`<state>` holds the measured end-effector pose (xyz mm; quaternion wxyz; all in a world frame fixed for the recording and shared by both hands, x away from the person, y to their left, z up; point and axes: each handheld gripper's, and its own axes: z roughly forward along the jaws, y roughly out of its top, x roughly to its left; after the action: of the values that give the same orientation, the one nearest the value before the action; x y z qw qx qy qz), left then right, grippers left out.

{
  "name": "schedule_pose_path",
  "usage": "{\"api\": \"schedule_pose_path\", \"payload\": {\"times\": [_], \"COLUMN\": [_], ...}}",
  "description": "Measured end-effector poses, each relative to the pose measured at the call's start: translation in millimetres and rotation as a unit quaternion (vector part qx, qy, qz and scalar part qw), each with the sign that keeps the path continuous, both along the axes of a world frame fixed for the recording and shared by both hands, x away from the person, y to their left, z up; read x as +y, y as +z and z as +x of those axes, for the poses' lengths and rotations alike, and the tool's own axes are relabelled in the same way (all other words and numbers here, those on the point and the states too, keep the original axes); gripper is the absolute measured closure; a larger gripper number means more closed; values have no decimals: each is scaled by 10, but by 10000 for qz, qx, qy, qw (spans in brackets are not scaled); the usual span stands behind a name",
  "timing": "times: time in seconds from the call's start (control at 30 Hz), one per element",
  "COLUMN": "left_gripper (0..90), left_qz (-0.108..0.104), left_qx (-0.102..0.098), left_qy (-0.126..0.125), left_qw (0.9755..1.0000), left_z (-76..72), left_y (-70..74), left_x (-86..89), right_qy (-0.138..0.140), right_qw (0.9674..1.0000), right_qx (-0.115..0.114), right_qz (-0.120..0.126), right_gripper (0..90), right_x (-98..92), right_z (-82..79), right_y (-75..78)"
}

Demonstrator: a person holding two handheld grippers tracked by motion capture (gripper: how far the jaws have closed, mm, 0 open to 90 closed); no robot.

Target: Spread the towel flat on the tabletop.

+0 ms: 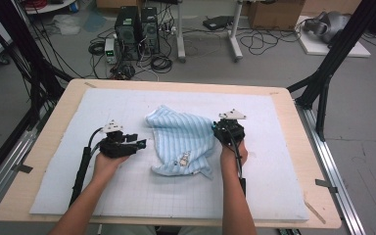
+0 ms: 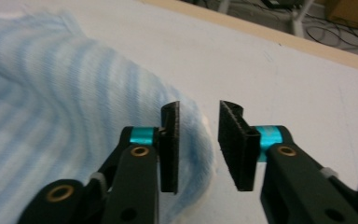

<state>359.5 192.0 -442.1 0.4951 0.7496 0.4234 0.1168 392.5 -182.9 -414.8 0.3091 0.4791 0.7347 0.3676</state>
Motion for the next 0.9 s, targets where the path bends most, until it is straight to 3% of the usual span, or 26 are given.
{"api": "schedule_pose_path", "payload": {"times": [0.2, 0.37, 0.43, 0.5, 0.6, 0.63, 0.7, 0.77, 0.9], "left_gripper": [481, 462, 452, 453, 522, 589, 821, 848, 855], "left_qz": [39, 210, 467, 858, 1058, 1028, 1030, 1085, 944], "left_qx": [111, 189, 132, 39, -106, -100, -139, -179, -148], "left_qy": [-336, -644, -755, -859, -770, -730, -760, -712, -303], "left_qw": [9994, 9975, 9960, 9926, 9913, 9920, 9917, 9914, 9950], "left_z": [-26, -42, -58, -81, -97, -98, -99, -99, -40], "left_y": [-48, -98, -97, -95, -91, -90, -89, -86, -72], "left_x": [-164, -426, -536, -626, -670, -673, -685, -705, -619], "right_qy": [298, 405, 455, 484, 543, 576, 679, 780, 1013], "right_qw": [9991, 9984, 9981, 9980, 9977, 9973, 9965, 9962, 9944], "right_qx": [-231, -360, -376, -383, -336, -339, -261, -147, 1], "right_qz": [209, 168, 159, 133, 239, 311, 412, 348, 295], "right_gripper": [519, 471, 469, 467, 456, 451, 447, 452, 478], "right_x": [-108, -216, -277, -322, -382, -396, -401, -377, -286], "right_z": [-220, -465, -555, -611, -697, -724, -764, -792, -829], "right_y": [140, 153, 135, 117, 88, 75, 43, 11, -67]}}
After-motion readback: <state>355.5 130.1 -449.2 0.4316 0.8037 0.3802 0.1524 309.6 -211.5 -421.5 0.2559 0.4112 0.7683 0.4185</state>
